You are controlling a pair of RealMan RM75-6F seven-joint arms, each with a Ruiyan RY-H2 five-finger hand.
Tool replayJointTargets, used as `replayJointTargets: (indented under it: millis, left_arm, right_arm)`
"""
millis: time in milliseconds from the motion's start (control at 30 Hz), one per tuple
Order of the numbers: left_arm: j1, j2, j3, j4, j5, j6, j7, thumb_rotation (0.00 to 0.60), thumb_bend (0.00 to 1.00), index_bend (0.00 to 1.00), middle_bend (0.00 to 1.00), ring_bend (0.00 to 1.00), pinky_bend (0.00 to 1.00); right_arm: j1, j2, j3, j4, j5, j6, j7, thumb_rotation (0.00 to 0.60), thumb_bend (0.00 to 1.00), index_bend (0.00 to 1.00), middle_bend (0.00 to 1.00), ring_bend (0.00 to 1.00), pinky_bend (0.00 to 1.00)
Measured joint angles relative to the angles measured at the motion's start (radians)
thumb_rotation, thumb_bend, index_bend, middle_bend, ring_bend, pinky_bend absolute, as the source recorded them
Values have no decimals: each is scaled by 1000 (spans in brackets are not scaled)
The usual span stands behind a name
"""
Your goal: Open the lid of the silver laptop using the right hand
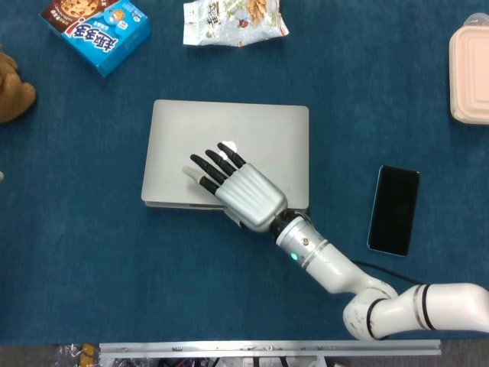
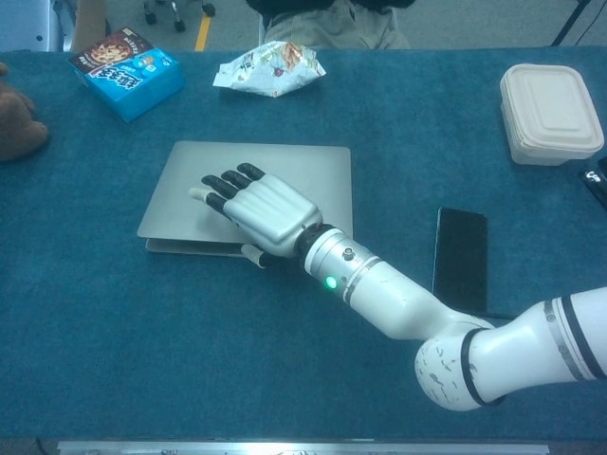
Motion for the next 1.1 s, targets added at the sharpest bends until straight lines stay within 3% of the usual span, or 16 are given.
replayJointTargets:
  millis: [433,600,933,1100]
  left_arm:
    - [-73,29,51,-18,40,-160,-46,600,343,263,236,225,183]
    - [-134,46,80,-40,91,-250,-74,595,343,219,192,166,162]
    - [-250,50,115,-82,162,-397,-94,411,342,78,51,42,76]
    - [-306,36,121,-91,177,-458,-96,383,343,1,0,0,37]
  right_arm:
    - [34,27,38,-31,33,26,-67,600,383,0,0,0,14]
    - [48,32,49,-34,46,32,-83,600,383,0,0,0,13]
    - [72,46,63,-50,70,42,-109,600,383,0,0,0,13]
    - [80,48,68,-49,82,53,-118,600,383,0,0,0,14]
